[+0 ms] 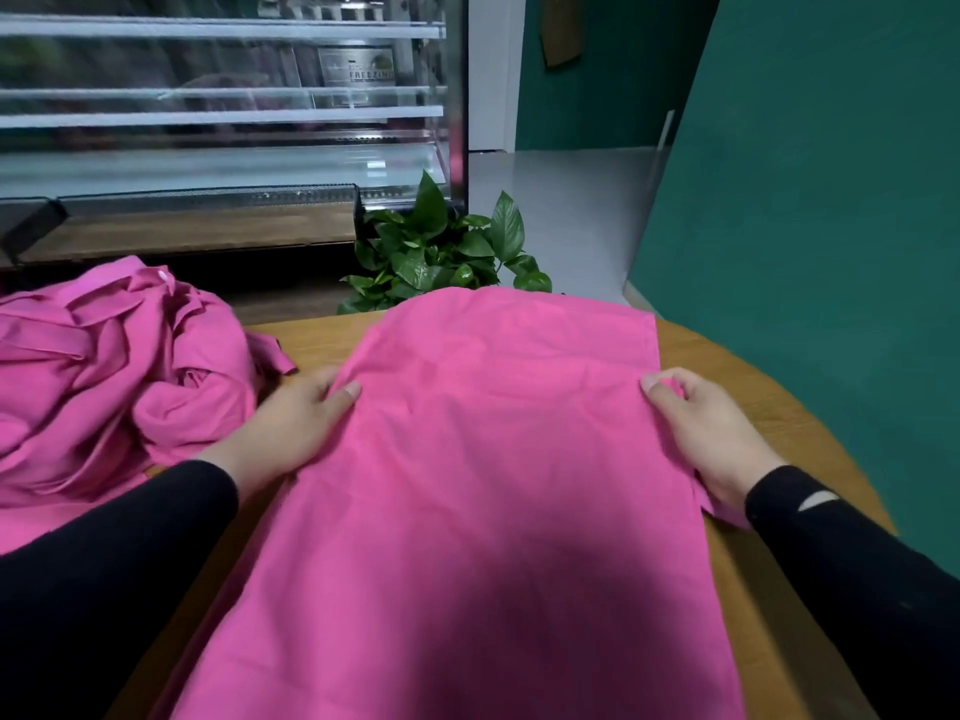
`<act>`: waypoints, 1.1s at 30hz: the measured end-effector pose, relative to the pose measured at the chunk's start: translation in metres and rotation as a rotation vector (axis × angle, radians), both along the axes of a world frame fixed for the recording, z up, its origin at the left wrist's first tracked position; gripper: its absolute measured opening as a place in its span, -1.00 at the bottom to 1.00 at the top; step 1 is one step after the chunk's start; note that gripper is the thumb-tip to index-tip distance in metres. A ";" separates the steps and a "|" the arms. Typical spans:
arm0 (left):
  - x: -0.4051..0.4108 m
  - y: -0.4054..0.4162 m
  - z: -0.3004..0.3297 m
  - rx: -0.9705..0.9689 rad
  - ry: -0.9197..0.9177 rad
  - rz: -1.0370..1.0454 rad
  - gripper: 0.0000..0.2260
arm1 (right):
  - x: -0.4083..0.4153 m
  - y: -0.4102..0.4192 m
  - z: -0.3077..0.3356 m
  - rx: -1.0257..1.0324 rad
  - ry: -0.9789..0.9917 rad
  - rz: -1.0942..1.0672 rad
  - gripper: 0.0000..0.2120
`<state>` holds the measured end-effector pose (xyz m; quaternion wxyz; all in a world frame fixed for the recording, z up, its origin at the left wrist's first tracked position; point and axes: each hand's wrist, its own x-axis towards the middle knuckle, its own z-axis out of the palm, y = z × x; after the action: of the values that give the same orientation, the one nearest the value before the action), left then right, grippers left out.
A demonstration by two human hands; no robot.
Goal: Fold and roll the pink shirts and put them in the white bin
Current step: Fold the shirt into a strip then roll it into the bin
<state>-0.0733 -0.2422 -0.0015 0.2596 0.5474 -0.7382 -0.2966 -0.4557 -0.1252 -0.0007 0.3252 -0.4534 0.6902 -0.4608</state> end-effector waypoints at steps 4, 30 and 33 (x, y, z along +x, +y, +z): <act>0.001 0.017 -0.033 -0.142 -0.176 -0.014 -0.81 | 0.013 0.005 -0.016 -0.032 0.324 -0.037 -0.75; 0.062 0.171 0.004 -0.110 0.031 0.089 -0.89 | 0.037 0.108 0.021 0.031 0.286 0.204 -0.81; 0.042 0.123 0.051 -0.224 0.078 0.057 -0.84 | 0.029 0.095 0.048 -0.098 0.266 0.051 -0.79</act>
<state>-0.0313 -0.1192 0.0490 0.3563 0.5237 -0.7401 -0.2258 -0.4271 -0.0299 0.0469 0.2198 -0.5430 0.6923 -0.4214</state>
